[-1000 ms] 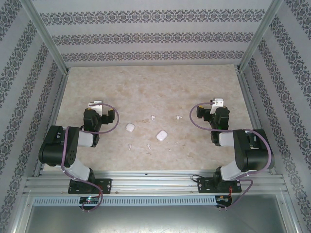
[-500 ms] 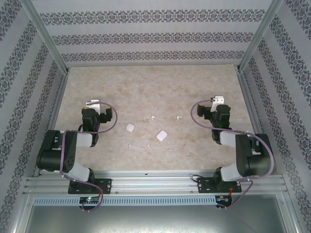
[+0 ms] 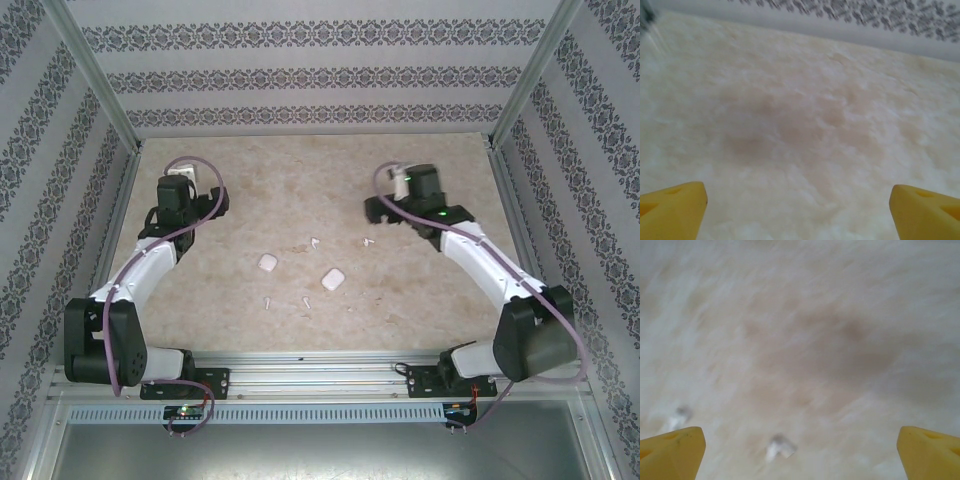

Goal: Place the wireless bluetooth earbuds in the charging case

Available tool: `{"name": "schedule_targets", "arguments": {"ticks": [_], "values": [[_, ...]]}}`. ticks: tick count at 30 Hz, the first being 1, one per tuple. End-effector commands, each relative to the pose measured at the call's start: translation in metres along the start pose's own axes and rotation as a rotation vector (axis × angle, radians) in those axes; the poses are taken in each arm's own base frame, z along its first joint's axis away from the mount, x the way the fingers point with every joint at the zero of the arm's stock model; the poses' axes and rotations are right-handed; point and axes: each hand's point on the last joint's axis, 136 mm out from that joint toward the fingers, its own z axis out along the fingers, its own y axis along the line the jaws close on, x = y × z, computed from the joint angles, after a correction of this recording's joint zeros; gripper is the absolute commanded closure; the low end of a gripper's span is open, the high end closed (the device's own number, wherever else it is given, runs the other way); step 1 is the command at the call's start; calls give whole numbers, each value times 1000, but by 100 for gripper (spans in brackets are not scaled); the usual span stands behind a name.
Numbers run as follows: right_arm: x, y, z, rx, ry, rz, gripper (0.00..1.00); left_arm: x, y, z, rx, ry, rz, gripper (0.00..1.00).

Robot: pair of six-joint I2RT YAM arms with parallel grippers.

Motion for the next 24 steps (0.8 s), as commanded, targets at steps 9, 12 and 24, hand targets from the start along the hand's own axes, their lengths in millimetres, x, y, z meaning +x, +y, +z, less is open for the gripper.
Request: {"name": "schedule_targets", "arguments": {"ticks": [9, 12, 24], "values": [[113, 105, 24, -99, 573, -308, 2, 120, -95, -34, 322, 434, -37, 12], [125, 121, 32, -142, 643, -321, 2, 139, -102, -37, 352, 456, -50, 11], [153, 121, 54, -92, 791, -340, 7, 152, -99, -47, 357, 471, -10, 16]]}}
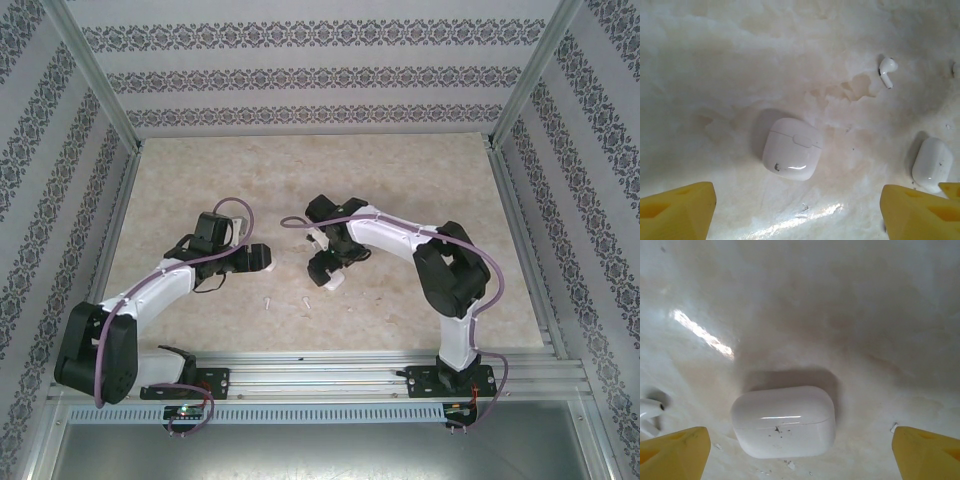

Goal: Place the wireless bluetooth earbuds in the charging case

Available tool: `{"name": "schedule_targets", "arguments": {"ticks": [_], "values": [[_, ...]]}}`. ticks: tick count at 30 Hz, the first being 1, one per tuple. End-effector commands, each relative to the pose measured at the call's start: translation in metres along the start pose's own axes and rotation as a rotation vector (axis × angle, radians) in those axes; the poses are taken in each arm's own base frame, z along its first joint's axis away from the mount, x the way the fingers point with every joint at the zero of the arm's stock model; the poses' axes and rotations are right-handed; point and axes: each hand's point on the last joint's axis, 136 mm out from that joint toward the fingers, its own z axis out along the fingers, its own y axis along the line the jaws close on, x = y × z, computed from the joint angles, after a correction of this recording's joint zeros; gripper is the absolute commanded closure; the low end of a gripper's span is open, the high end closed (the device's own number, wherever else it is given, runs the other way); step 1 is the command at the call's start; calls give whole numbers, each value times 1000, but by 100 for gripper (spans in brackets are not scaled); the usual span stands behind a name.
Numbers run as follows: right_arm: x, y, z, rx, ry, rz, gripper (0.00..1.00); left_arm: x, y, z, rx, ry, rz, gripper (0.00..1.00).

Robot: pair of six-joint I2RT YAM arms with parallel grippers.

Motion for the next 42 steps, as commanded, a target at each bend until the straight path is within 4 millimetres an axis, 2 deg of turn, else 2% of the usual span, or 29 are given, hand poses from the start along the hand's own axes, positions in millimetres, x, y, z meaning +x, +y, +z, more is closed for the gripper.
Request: {"name": "schedule_targets", "arguments": {"ticks": [1, 7, 16, 19, 24, 29, 33, 38, 42], "values": [[9, -2, 7, 35, 55, 2, 7, -4, -9, -6, 21, -3, 24, 17], [8, 5, 23, 31, 72, 26, 8, -5, -8, -5, 8, 7, 12, 17], [7, 11, 47, 13, 103, 97, 23, -17, -2, -10, -44, -48, -8, 12], [10, 9, 47, 25, 104, 128, 30, -20, -10, -13, 11, -97, -23, 13], [15, 10, 40, -1, 96, 230, 35, -20, -32, -31, 122, -141, 98, 13], [6, 7, 17, -45, 31, 355, 36, -25, -49, -44, 197, -181, 142, 14], [-10, 3, -17, -96, -73, 447, 37, -29, -72, -48, 305, -217, 148, 18], [-23, -7, -56, -144, -193, 561, 37, -28, -97, -44, 338, -265, 204, 17], [-32, -9, -89, -192, -302, 629, 37, -24, -127, -50, 453, -368, 266, 16]]}}
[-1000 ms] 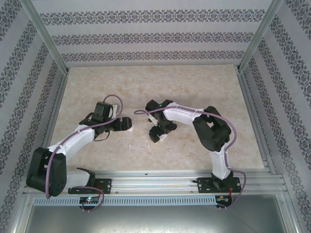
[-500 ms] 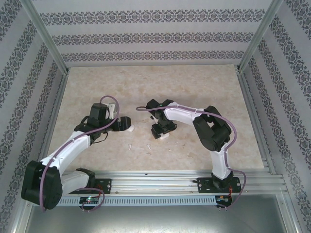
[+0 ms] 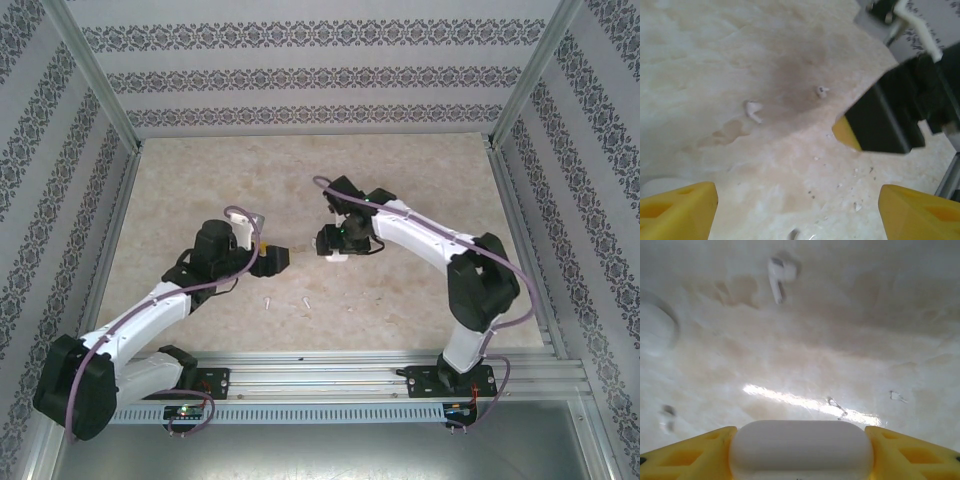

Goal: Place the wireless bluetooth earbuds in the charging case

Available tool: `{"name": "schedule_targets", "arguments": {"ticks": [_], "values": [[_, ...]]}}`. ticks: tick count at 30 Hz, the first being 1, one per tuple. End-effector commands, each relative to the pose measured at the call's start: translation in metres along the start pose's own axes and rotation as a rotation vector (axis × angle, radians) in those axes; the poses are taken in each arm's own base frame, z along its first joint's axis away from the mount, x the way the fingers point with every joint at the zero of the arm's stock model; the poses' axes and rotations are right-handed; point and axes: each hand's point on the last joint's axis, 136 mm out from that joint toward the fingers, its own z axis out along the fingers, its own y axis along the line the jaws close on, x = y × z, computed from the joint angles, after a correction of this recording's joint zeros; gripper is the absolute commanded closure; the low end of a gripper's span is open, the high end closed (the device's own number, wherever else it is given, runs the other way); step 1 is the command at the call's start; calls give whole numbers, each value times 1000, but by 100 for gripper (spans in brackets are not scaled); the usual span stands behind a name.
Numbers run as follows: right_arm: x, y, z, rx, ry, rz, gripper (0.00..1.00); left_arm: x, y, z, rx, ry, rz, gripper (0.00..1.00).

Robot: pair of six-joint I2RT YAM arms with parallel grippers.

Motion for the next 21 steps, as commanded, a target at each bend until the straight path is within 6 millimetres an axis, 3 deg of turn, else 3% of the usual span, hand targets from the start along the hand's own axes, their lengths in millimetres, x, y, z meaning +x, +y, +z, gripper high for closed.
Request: {"name": "schedule_targets", "arguments": {"ticks": [1, 10, 15, 21], "values": [[-10, 13, -27, -82, -79, 94, 37, -23, -33, 0, 112, -157, 70, 16], [-20, 32, -77, -222, -208, 161, 37, -42, -83, 8, 297, -315, 177, 18], [-20, 42, -87, -291, -232, 187, 37, -51, -101, 18, 275, -351, 254, 19], [-17, 52, -96, -320, -243, 176, 37, -61, -110, 32, 301, -376, 212, 25]]}}
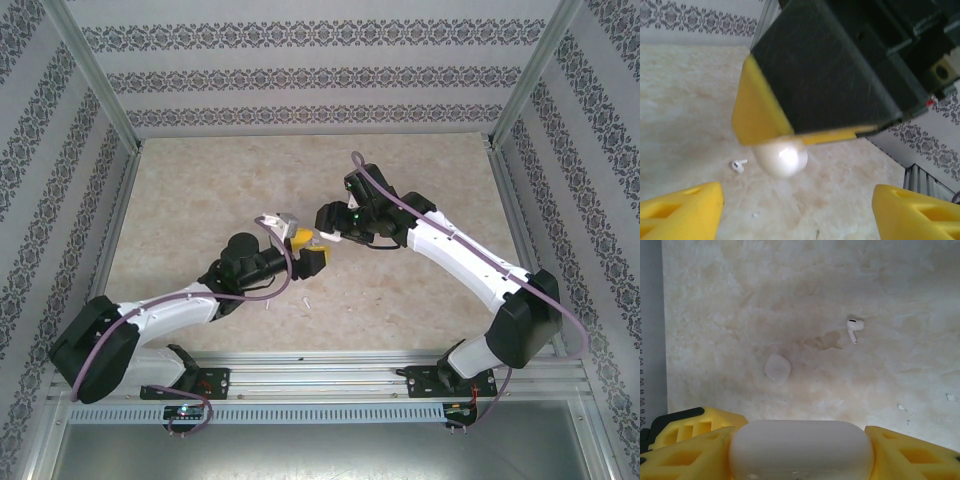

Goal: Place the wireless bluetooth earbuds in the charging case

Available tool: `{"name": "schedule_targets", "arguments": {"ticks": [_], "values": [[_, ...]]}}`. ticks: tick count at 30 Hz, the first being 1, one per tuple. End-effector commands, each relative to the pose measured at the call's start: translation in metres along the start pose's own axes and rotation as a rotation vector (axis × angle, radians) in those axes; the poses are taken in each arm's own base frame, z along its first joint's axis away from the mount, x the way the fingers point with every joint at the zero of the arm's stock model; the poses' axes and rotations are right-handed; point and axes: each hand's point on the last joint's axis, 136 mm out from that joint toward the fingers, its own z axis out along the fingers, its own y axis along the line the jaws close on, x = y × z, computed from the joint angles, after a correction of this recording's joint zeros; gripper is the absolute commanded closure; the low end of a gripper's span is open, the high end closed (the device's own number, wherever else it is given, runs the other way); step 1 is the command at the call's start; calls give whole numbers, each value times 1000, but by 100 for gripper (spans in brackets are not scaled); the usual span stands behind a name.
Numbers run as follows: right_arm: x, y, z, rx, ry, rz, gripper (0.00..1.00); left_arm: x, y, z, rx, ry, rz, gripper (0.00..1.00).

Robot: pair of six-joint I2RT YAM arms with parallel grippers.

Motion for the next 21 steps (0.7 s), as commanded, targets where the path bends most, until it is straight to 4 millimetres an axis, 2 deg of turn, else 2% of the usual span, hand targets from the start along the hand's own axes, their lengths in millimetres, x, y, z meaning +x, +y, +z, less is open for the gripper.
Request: {"name": "schedule_targets", "arguments": {"ticks": [1, 11, 21], "values": [[2, 16, -11, -63, -17, 5, 37, -31, -10, 8, 26, -119, 6, 26], [7, 23, -28, -115, -32, 8, 37, -47, -14, 14, 62, -190, -76, 33], [18, 26, -28, -177, -16, 35, 38, -53, -16, 20, 102, -233, -131, 53]]}}
